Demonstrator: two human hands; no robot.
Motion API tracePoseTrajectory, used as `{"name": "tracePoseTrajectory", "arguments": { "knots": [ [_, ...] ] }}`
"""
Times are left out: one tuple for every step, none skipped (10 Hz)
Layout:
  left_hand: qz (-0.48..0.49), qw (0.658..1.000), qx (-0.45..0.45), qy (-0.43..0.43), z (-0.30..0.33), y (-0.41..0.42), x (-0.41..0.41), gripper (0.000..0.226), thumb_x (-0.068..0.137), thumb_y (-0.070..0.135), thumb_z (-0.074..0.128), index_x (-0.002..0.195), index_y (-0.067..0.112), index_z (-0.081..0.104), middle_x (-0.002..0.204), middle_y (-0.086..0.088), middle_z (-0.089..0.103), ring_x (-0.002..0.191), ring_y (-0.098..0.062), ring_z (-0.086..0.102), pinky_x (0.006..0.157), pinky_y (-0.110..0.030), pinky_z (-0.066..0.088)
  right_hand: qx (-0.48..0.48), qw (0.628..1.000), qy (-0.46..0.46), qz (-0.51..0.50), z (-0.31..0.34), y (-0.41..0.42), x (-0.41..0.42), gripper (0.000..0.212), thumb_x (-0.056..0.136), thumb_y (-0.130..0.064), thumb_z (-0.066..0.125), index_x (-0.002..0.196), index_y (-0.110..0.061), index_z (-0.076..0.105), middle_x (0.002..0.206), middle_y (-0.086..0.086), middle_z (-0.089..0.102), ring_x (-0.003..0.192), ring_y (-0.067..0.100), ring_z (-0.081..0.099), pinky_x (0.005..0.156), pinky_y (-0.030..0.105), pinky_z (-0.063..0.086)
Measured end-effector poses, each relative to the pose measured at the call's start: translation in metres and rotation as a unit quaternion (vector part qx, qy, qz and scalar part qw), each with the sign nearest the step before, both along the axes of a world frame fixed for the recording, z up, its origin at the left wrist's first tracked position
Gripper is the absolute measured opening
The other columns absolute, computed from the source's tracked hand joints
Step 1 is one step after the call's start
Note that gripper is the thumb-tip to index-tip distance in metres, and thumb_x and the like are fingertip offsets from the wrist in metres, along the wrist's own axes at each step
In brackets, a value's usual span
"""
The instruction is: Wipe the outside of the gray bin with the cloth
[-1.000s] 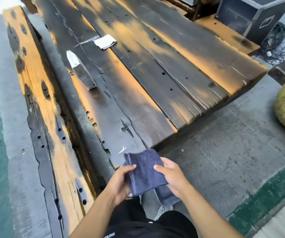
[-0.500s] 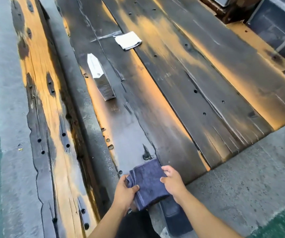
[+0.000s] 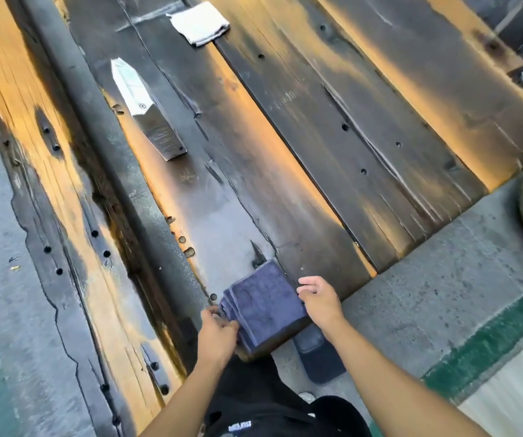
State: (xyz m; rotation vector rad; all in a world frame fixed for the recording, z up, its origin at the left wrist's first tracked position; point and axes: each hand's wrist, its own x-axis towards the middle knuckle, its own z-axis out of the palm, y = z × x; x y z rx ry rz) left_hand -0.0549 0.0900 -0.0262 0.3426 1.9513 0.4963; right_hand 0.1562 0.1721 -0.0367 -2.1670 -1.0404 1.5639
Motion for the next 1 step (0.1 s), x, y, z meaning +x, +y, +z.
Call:
{"name": "tracePoseTrajectory", "arguments": {
  "knots": [
    [0.044,0.999,-0.017,0.001,0.001,-0.0128,0.0054,0.02,0.094,0.012,0.056,0.107,0.015,0.042,0.082,-0.019,0.067,0.064,-0.029,0.064,0.062,-0.042,0.06,-0.011,0.999,0.021,-0.046,-0.0015,-0.0146,0.0208,0.021,0.09,-0.003,0.055,0.097,-0.019,0.067,0.092,0.007,0.072,0.073,0.015,0.066,0.072,0.03,0.055]
  ]
}}
